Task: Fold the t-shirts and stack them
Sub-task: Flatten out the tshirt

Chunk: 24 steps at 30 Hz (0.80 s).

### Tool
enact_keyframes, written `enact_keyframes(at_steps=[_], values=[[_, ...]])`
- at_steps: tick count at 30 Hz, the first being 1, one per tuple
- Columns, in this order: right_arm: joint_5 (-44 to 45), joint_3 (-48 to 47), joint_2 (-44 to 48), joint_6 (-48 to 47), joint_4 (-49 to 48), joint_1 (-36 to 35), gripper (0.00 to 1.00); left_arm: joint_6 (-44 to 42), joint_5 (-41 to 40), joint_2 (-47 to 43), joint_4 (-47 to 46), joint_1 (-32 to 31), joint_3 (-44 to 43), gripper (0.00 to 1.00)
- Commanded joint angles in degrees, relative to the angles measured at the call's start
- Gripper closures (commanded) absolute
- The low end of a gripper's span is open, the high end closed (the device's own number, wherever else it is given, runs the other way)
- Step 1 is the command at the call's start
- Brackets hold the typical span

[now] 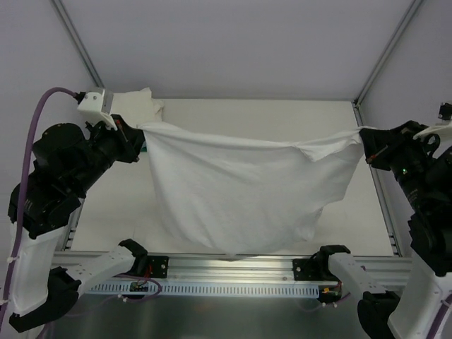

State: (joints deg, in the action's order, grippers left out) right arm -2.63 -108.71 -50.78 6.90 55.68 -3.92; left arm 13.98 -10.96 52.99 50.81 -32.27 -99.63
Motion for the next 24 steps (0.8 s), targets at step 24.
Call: enact_keyframes(at_steps=[24], values=[[-9.4,3.6,-53.3,0.8,-33.9,0.6,1.00,-9.9,-7.3,45.3,-36.2,7.0,9.0,1.00]])
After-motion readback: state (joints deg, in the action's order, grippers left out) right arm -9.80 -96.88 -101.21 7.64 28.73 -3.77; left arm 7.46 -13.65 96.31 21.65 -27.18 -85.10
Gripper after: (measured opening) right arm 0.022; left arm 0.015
